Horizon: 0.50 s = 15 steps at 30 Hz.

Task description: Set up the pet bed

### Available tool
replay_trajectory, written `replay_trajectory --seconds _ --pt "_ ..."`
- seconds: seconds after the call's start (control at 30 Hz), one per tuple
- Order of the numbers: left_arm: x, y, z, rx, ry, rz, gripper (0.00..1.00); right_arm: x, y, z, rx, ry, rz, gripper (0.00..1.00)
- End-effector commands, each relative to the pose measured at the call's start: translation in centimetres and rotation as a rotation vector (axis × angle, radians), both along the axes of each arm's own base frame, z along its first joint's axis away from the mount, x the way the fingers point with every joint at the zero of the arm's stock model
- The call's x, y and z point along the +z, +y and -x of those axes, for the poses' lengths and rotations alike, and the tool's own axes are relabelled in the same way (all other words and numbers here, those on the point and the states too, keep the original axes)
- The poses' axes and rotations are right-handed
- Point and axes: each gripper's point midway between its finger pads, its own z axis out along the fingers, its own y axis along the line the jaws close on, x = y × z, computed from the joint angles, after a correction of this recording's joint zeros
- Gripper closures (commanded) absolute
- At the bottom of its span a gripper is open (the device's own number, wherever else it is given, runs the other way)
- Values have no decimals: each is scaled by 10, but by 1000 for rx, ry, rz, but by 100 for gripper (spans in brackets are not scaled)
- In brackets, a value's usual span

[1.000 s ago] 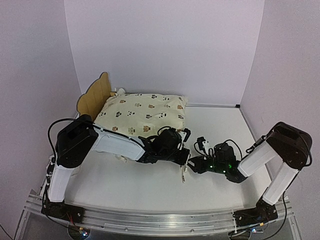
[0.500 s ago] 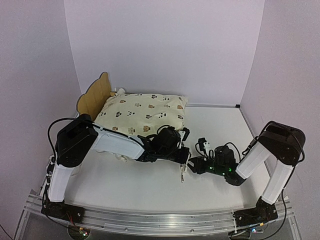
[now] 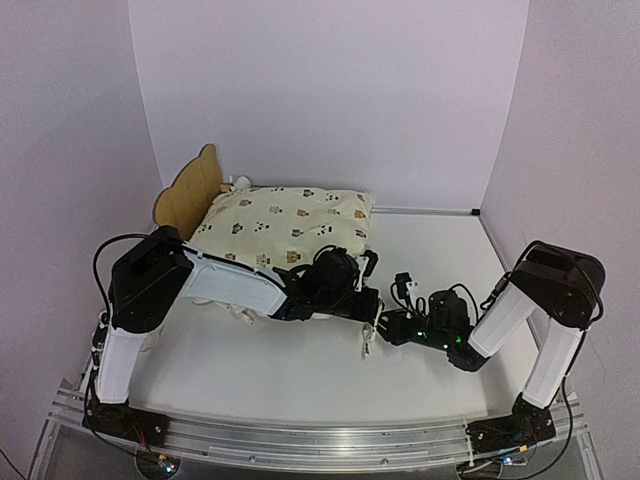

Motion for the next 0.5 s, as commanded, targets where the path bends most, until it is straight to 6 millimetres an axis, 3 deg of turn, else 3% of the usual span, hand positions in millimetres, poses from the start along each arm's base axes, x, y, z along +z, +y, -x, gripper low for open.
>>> replay_trajectory --seconds 0.0,0.23,0.47 --pt "38 -5 12 -40 8 69 100 41 13 -18 -10 -109 -109 76" --pt "39 -1 13 -39 10 66 100 36 12 -19 -17 -97 -103 94" --pt "41 6 17 -39 10 62 99 31 10 -18 -26 -79 -99 100"
